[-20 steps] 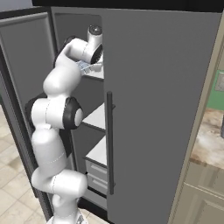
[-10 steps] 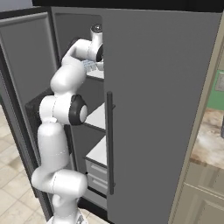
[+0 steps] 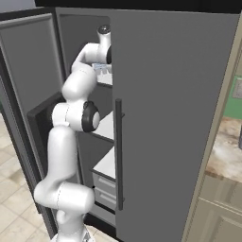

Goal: The ice cube tray has been filled with water. Take the tray and place it in the freezer to make ice. Close the freezer door after placing the tray.

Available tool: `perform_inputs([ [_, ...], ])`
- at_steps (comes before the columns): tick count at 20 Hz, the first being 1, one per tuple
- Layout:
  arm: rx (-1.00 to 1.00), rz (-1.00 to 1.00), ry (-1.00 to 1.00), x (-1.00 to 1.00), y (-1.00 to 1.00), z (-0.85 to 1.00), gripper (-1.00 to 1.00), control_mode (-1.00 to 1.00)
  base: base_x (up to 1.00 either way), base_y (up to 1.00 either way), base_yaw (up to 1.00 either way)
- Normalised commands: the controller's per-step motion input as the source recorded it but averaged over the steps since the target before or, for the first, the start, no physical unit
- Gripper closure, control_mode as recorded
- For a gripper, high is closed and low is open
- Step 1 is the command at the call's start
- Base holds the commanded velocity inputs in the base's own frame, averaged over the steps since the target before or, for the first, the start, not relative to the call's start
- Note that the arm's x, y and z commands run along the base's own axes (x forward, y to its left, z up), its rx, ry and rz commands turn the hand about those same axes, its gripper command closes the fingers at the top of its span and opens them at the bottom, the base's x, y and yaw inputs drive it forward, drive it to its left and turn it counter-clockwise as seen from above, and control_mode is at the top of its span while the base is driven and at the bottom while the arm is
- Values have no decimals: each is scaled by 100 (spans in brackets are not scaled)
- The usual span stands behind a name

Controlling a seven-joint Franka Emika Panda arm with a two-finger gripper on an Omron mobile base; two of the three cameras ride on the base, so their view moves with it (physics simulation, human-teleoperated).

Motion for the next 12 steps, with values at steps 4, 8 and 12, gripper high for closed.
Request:
perform_inputs([
  [4, 0, -11, 9, 60, 0, -42, -100, -100, 0, 0, 0],
  [8, 0, -6, 4, 5, 10, -32, -100, -100, 0, 0, 0],
  [12, -4, -3, 0, -61, 27, -44, -100, -100, 0, 0, 0],
])
